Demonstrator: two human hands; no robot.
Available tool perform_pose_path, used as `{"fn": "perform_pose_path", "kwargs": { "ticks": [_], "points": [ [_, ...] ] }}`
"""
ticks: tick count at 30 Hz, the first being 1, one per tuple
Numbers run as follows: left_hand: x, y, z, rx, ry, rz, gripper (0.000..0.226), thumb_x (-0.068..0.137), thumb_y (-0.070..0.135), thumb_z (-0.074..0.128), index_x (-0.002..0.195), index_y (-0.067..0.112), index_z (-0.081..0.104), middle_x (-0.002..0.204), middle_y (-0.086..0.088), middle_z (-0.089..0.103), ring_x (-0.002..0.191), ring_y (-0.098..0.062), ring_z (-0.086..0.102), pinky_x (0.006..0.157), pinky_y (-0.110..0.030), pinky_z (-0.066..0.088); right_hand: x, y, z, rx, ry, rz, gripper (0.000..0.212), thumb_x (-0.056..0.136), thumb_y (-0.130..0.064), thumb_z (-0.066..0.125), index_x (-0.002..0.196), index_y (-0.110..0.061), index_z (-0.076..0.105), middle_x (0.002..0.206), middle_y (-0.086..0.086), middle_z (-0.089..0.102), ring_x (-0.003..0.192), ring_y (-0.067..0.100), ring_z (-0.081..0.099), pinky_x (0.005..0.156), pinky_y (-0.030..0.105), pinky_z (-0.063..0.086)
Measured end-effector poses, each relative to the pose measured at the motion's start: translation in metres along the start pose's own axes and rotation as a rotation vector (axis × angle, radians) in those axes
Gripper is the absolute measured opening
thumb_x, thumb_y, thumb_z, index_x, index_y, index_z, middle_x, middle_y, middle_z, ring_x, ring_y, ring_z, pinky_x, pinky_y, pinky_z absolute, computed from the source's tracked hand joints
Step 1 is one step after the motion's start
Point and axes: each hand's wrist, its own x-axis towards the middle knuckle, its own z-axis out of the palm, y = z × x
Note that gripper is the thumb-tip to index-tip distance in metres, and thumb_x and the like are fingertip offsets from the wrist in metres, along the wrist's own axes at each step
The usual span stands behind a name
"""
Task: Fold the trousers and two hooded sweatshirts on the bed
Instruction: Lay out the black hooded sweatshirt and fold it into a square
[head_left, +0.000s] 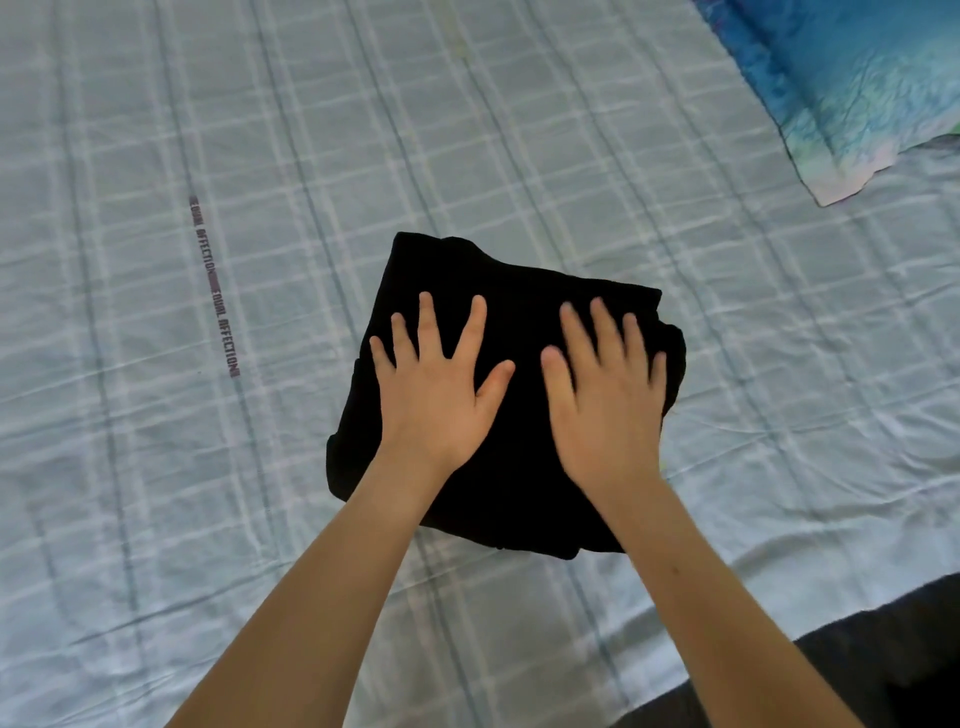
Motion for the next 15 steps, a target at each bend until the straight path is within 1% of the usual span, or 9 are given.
{"fn": "perform_pose_path", "kwargs": {
  "ticks": [1,3,6,8,10,11,12,13,15],
  "points": [
    [0.000,-0.002,0.004,0.003,0.007,0.009,0.069,0.093,0.069,0.012,0.155,0.041,-0.003,0.164,-0.016,-0.002,0.149,-0.044,0.003,0.119,-0.059,0.003,-0.009,0.005,0.014,-0.039,-0.079,0.009,0.062,0.098,-0.054,0.015,0.156,-0.035,0.027,0.164,-0.003,0.026,0.152,0.024,0.016,0.122,0.054,0.010],
    [0.000,-0.005,0.010,-0.008,0.006,0.021,0.068,0.093,0.067,0.012,0.154,0.042,-0.003,0.164,-0.016,-0.001,0.149,-0.044,0.004,0.119,-0.058,0.006,-0.010,0.022,0.032,-0.032,-0.152,0.025,0.062,0.097,-0.057,0.013,0.157,-0.040,0.018,0.166,-0.007,0.019,0.154,0.021,0.009,0.122,0.052,0.004],
    [0.002,-0.004,0.004,-0.068,-0.054,0.012,0.066,0.095,0.064,0.019,0.154,0.043,-0.003,0.165,-0.014,-0.002,0.150,-0.042,0.002,0.120,-0.054,0.004,-0.008,0.025,0.020,0.088,-0.168,0.017,0.060,0.098,-0.055,0.014,0.155,-0.041,0.024,0.165,-0.007,0.020,0.154,0.019,0.009,0.123,0.050,0.003],
    [-0.002,-0.009,-0.013,-0.140,-0.095,0.051,0.062,0.098,0.060,0.023,0.154,0.045,0.001,0.165,-0.011,-0.002,0.151,-0.038,0.001,0.121,-0.049,0.002,-0.021,0.025,0.001,0.076,-0.097,0.006,0.055,0.098,-0.055,0.025,0.150,-0.041,0.037,0.162,0.002,0.028,0.150,0.028,0.020,0.120,0.052,0.015],
    [-0.009,-0.022,-0.029,-0.213,-0.061,0.100,0.058,0.099,0.058,0.028,0.154,0.045,0.014,0.165,-0.009,0.005,0.151,-0.034,0.006,0.122,-0.045,0.005,-0.038,0.030,-0.019,0.019,-0.065,0.175,0.053,0.094,-0.063,0.042,0.145,-0.050,0.040,0.156,0.011,0.028,0.140,0.037,0.025,0.111,0.057,0.028],
    [-0.014,-0.029,-0.036,-0.198,-0.014,0.099,0.058,0.097,0.060,0.031,0.152,0.046,0.020,0.165,-0.009,0.009,0.151,-0.032,0.008,0.121,-0.045,0.007,-0.047,0.035,-0.024,0.060,-0.121,0.284,0.057,0.089,-0.067,0.048,0.144,-0.057,0.036,0.152,0.014,0.027,0.135,0.038,0.027,0.108,0.057,0.033],
    [-0.017,-0.037,-0.038,-0.170,0.013,0.067,0.060,0.094,0.065,0.035,0.151,0.049,0.022,0.164,-0.009,0.010,0.150,-0.032,0.009,0.120,-0.048,0.008,-0.054,0.041,-0.026,0.179,-0.203,0.356,0.063,0.085,-0.071,0.053,0.143,-0.062,0.030,0.146,0.017,0.030,0.130,0.037,0.032,0.106,0.056,0.038],
    [-0.019,-0.046,-0.039,-0.221,-0.013,-0.007,0.062,0.090,0.070,0.040,0.148,0.054,0.022,0.164,-0.008,0.009,0.150,-0.031,0.008,0.120,-0.051,0.010,-0.058,0.046,-0.026,0.351,-0.271,0.382,0.069,0.080,-0.074,0.056,0.142,-0.067,0.025,0.139,0.019,0.038,0.124,0.036,0.043,0.103,0.054,0.044],
    [-0.022,-0.063,-0.036,-0.527,-0.160,-0.165,0.071,0.079,0.076,0.055,0.142,0.064,0.022,0.161,-0.004,0.018,0.147,-0.029,0.018,0.119,-0.052,0.021,-0.059,0.052,-0.023,0.612,-0.298,0.387,0.079,0.073,-0.077,0.060,0.140,-0.071,0.020,0.127,0.015,0.054,0.110,0.026,0.061,0.094,0.046,0.055]
  ]
}}
